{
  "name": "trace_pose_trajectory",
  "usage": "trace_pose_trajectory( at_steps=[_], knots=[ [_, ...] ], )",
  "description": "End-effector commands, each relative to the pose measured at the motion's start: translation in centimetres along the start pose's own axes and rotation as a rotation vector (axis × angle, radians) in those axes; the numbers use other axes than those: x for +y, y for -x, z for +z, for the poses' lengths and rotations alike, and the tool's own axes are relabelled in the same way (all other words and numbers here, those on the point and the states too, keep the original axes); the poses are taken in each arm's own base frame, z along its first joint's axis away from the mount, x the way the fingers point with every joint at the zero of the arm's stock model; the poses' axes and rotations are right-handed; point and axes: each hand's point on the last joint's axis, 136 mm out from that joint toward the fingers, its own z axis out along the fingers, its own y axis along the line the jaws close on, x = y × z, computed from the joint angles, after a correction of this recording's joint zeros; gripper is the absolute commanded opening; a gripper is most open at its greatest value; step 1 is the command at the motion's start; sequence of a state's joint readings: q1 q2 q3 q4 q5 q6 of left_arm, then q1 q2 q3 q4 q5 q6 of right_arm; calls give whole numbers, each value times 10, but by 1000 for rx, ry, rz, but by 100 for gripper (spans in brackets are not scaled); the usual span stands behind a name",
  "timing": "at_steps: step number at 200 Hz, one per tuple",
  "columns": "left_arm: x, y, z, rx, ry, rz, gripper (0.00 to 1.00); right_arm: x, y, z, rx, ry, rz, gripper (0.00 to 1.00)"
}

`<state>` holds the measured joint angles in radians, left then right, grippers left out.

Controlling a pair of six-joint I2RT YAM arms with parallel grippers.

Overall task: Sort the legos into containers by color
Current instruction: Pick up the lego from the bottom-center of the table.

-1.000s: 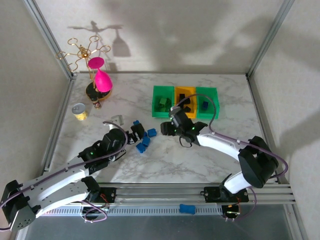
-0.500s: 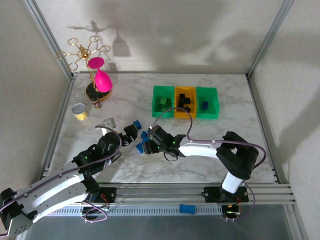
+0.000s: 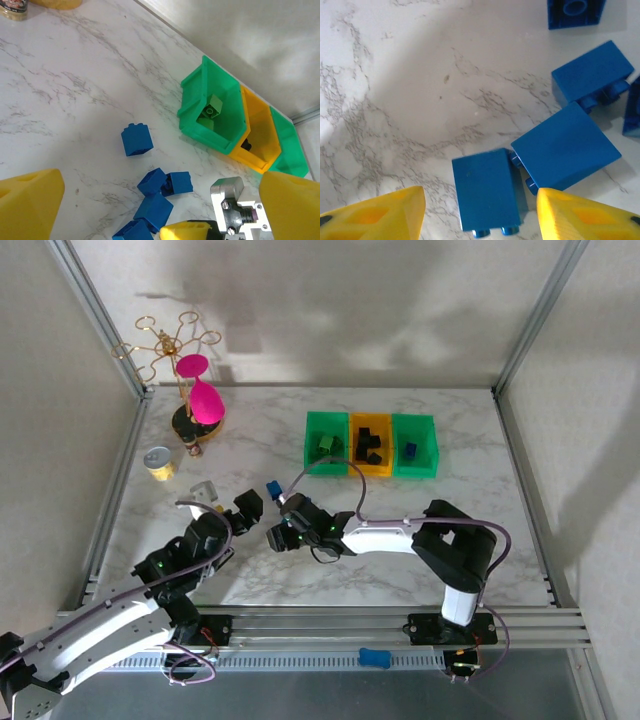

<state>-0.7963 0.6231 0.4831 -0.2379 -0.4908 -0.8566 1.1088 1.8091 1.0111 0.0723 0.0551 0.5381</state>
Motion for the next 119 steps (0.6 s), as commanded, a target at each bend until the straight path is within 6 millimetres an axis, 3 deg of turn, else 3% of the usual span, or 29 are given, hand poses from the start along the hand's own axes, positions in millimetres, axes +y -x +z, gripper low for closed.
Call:
trace_pose_trajectory(
  at_steps=[1,119],
  knots=[
    [16,0,0,-18,54,-7,99,7,-4,9,16,11,-29,60],
    [26,14,-10,-86,67,-61,100,11,-16,17,39,-90,-115,46]
  ],
)
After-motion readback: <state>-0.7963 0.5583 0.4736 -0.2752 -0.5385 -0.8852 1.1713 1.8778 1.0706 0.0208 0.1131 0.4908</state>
